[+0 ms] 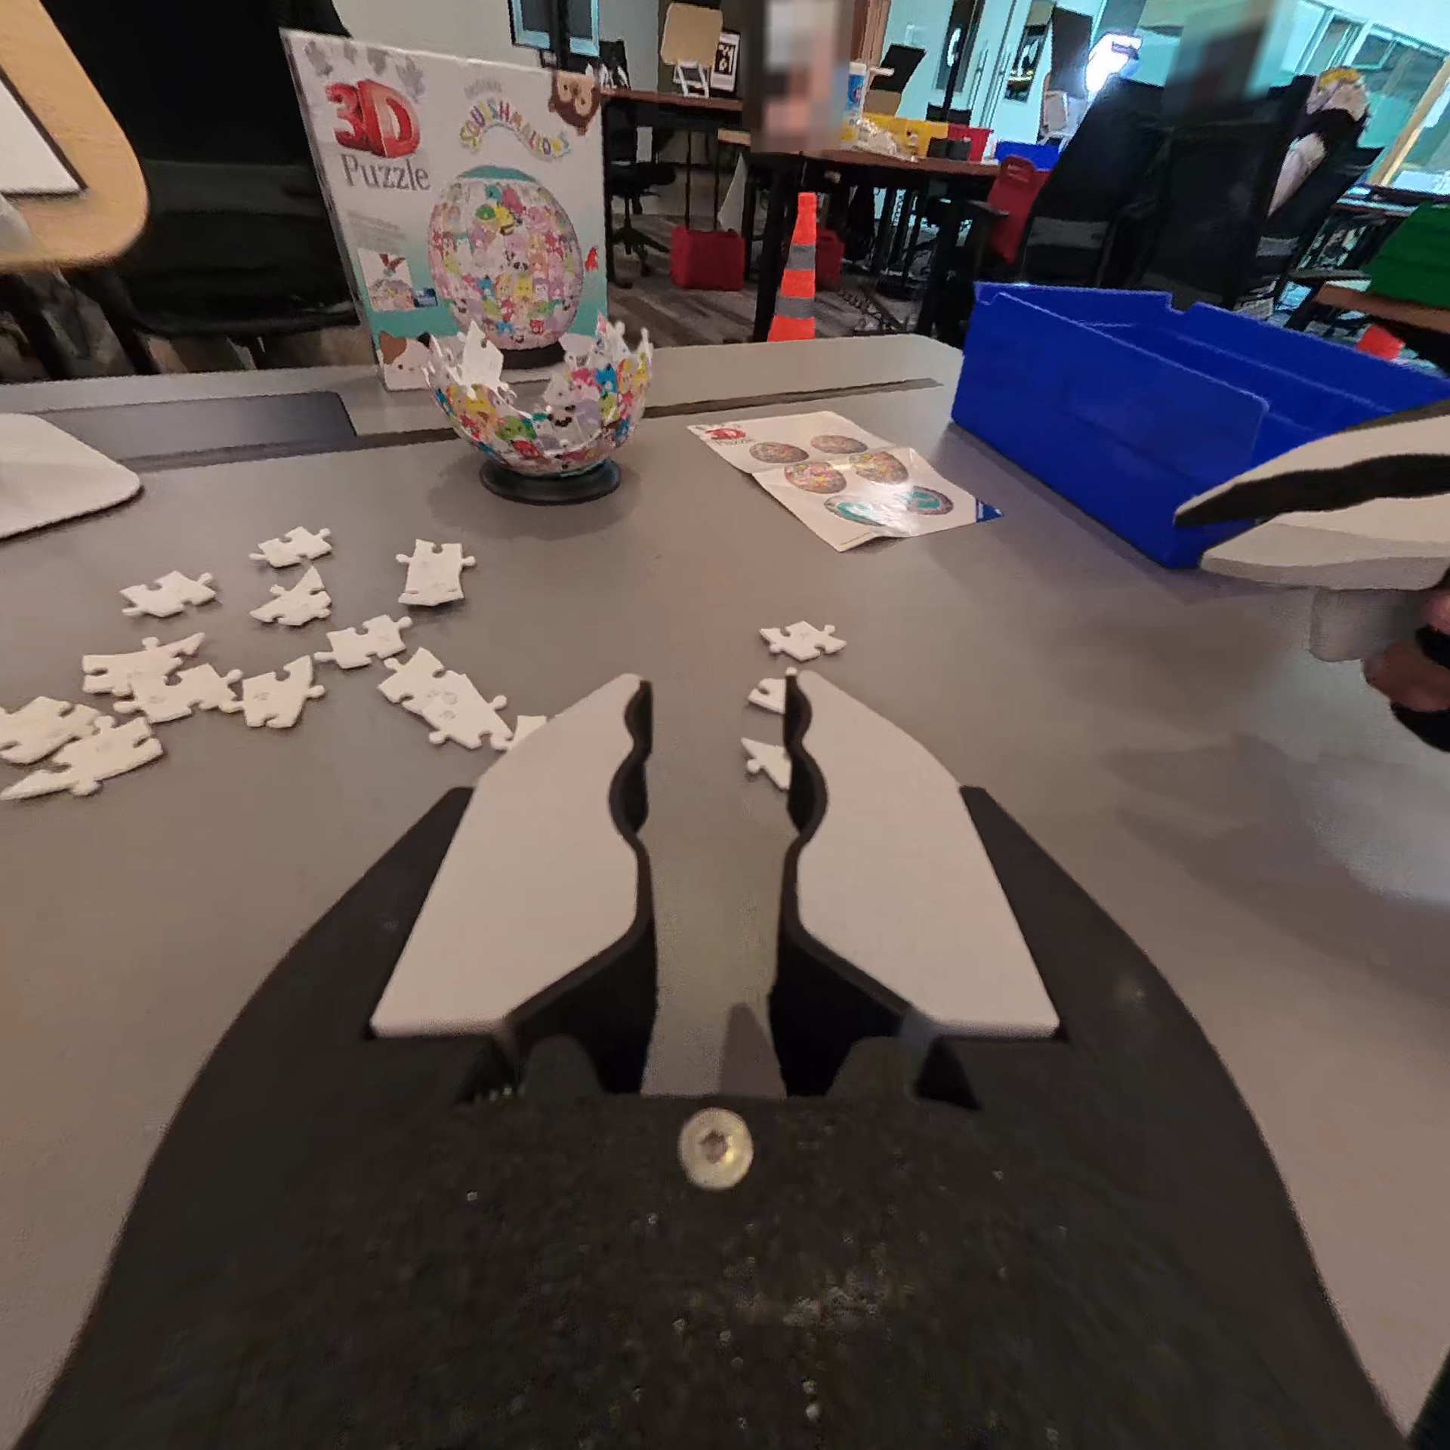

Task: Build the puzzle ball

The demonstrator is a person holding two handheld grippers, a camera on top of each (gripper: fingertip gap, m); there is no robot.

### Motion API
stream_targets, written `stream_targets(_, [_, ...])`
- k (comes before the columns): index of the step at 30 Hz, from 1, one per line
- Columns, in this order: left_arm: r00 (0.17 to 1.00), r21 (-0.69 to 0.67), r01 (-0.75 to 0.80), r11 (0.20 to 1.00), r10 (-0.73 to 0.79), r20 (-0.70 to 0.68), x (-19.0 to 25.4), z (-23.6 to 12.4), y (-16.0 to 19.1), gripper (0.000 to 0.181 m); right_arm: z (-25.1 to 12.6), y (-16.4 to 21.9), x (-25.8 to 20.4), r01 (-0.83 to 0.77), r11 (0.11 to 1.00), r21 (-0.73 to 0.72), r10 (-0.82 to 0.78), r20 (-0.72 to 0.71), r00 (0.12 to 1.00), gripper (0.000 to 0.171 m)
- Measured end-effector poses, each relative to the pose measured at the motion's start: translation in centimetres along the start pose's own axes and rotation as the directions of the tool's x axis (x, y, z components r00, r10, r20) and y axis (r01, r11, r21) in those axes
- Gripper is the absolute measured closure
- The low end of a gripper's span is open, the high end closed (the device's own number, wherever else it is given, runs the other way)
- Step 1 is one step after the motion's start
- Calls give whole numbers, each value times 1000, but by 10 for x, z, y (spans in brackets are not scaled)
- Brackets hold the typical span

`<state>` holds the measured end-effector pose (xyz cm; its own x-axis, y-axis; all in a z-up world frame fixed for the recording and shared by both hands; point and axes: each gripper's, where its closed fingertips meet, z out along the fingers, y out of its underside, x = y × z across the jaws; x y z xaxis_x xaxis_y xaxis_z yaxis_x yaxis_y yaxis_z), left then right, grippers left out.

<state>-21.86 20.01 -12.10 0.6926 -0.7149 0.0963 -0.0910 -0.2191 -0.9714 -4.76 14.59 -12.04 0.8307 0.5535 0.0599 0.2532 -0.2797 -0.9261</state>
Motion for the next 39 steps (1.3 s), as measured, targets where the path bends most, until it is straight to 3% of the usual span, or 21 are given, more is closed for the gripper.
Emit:
stream_targets(4, [998, -117, 22, 993, -30, -61, -16, 38, -24, 113, 29, -32, 38, -38, 999, -16, 39, 52, 998, 139])
stream_targets(8, [998, -167, -26, 986, 16, -57, -54, 79, -70, 112, 69, -79, 108, -106, 993, -44, 107, 26, 994, 126])
stream_targets(12, [982, -178, 21, 984, -53, -179, -84, 123, -84, 108, 121, -112, 186, -176, 974, -140, 174, -20, 984, 119])
stream_targets(14, [984, -139, 21, 990, -45, -171, -109, 142, -83, 109, 156, -123, 222, -133, 971, -199, 127, -41, 991, 111])
stream_targets(17, [986, -81, 14, 997, -27, -166, -133, 160, -86, 111, 216, -118, 256, 28, 927, -374, -19, 26, 999, 114])
stream_targets(20, [982, 15, 62, 998, -59, -179, -141, 162, -95, 113, 272, -104, 267, 188, 874, -447, -108, 197, 974, 118])
stream_targets(24, [970, 133, 121, 984, -89, -227, -143, 171, -117, 125, 315, -82, 262, 245, 858, -452, -75, 362, 929, 119])
stream_targets(26, [950, 69, 120, 990, -95, -296, -136, 181, -114, 124, 327, -74, 252, 271, 867, -419, -73, 429, 900, 123])
stream_targets(28, [955, 9, 101, 995, -94, -283, -139, 192, -104, 115, 336, -64, 247, 301, 863, -406, -89, 464, 881, 123])
stream_targets(33, [943, -78, 125, 989, -143, -301, -134, 203, -84, 115, 344, -45, 237, 324, 851, -413, -75, 514, 854, 128])
stream_targets(39, [944, -92, 109, 990, -132, -301, -125, 199, -93, 115, 341, -43, 215, 388, 843, -373, -108, 590, 800, 140])
